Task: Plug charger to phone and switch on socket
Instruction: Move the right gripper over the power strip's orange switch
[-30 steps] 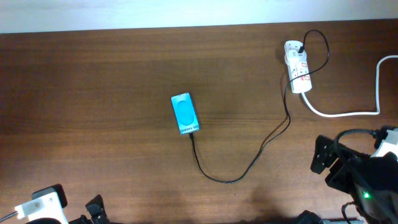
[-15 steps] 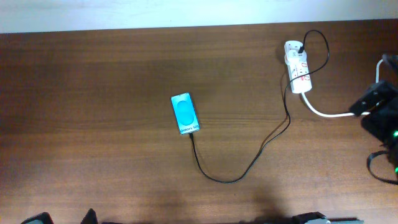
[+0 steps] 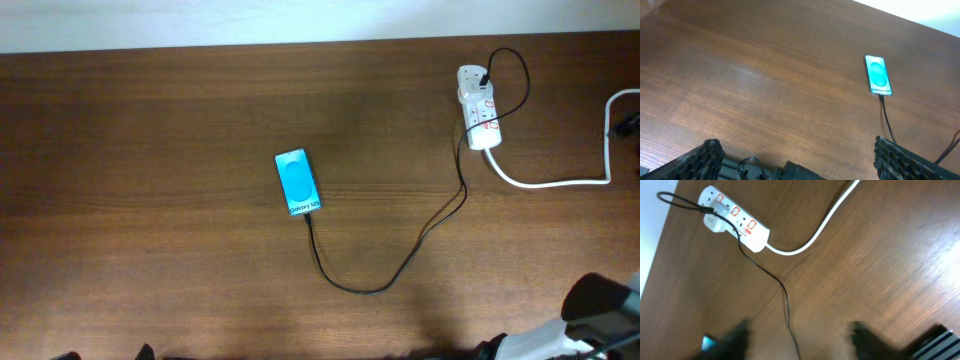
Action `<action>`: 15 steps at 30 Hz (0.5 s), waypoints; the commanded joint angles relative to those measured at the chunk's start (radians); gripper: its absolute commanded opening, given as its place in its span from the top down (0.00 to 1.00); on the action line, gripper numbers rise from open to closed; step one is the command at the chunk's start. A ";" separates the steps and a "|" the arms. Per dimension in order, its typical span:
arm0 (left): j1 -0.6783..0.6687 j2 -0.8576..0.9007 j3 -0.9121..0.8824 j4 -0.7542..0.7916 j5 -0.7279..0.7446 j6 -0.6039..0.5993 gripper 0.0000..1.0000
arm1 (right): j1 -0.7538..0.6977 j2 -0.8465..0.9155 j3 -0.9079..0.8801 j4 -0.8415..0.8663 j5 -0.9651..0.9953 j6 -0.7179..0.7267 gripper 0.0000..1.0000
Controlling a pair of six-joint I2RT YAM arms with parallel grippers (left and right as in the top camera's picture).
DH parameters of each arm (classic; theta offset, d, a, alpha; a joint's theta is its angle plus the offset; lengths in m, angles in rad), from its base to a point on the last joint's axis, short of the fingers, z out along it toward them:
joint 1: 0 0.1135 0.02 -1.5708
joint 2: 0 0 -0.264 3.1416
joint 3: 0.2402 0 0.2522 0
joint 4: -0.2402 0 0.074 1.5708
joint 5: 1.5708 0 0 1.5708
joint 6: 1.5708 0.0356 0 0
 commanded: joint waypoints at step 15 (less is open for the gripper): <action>0.003 -0.006 -0.005 0.000 -0.014 -0.016 0.01 | 0.005 0.431 0.003 0.566 -0.393 0.364 0.96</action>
